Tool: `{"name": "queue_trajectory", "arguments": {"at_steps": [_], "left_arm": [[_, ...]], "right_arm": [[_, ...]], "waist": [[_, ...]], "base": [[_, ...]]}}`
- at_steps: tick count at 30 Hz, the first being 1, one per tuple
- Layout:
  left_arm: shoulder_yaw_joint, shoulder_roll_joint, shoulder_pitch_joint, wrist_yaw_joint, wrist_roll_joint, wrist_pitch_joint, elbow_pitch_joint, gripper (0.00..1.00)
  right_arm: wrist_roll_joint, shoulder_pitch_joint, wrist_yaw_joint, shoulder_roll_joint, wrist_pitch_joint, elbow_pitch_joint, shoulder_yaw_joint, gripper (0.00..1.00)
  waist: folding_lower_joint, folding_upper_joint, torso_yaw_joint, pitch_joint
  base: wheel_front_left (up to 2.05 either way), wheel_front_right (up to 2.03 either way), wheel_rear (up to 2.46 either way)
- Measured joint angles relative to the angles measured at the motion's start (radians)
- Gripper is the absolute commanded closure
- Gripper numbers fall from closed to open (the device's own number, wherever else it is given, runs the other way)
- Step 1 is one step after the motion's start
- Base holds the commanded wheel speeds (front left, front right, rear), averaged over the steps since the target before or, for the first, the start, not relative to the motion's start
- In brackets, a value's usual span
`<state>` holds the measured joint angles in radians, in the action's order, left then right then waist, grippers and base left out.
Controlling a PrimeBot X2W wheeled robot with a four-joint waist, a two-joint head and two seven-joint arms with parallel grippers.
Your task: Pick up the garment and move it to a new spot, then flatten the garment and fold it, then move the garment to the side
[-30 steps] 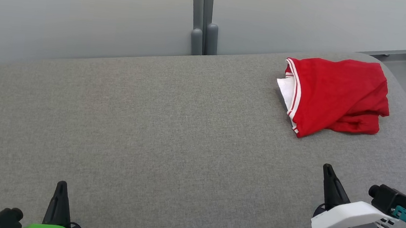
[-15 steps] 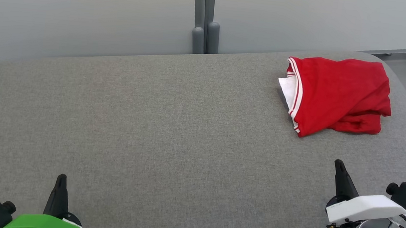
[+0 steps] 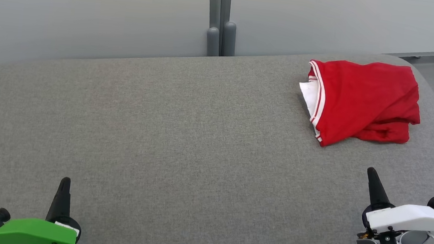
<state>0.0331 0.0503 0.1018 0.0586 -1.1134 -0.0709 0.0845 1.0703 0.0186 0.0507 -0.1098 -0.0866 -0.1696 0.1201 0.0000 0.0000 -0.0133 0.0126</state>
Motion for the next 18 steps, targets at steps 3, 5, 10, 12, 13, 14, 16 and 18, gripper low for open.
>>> {"name": "queue_trajectory", "arguments": {"at_steps": [3,5,10,12,13,14,16,18], "left_arm": [[-0.003,0.001,-0.005,-0.007,-0.03,0.009,0.002,1.0],[-0.005,0.001,-0.008,-0.01,-0.061,0.013,0.004,1.0],[-0.012,0.003,-0.028,-0.021,-0.12,0.028,0.007,1.0],[-0.016,0.004,-0.033,-0.024,-0.14,0.036,0.01,1.0],[-0.018,0.004,-0.035,-0.025,-0.149,0.037,0.012,1.0],[-0.021,0.004,-0.037,-0.026,-0.163,0.04,0.013,1.0],[-0.025,0.004,-0.044,-0.03,-0.191,0.048,0.018,1.0],[-0.027,0.005,-0.05,-0.034,-0.209,0.054,0.023,1.0]], "right_arm": [[0.042,-0.007,-0.002,0.001,0.009,0.001,-0.013,1.0],[0.066,-0.012,-0.008,0.001,0.011,0.002,-0.021,1.0],[0.133,-0.012,-0.015,0.005,0.028,0.002,-0.042,1.0],[0.162,-0.012,-0.019,0.007,0.035,0.002,-0.05,1.0],[0.174,-0.013,-0.023,0.007,0.037,0.002,-0.053,1.0],[0.185,-0.014,-0.024,0.008,0.041,0.002,-0.056,1.0],[0.216,-0.016,-0.024,0.008,0.045,0.003,-0.064,1.0],[0.239,-0.016,-0.029,0.008,0.053,0.003,-0.074,1.0]], "waist": [[0.0,0.0,0.001,-0.001],[0.0,0.0,0.002,-0.002],[0.0,0.0,0.003,-0.003],[0.0,0.0,0.004,-0.004],[0.0,0.0,0.004,-0.004],[0.0,0.0,0.004,-0.005],[0.0,0.0,0.005,-0.005],[0.0,0.0,0.005,-0.006]], "base": [[0.0,0.0,0.0],[0.0,0.0,0.0],[0.0,0.0,0.0],[0.0,0.0,0.0],[0.0,0.0,0.0],[0.0,0.0,0.0],[0.0,0.0,0.0],[0.0,0.0,0.0]]}}
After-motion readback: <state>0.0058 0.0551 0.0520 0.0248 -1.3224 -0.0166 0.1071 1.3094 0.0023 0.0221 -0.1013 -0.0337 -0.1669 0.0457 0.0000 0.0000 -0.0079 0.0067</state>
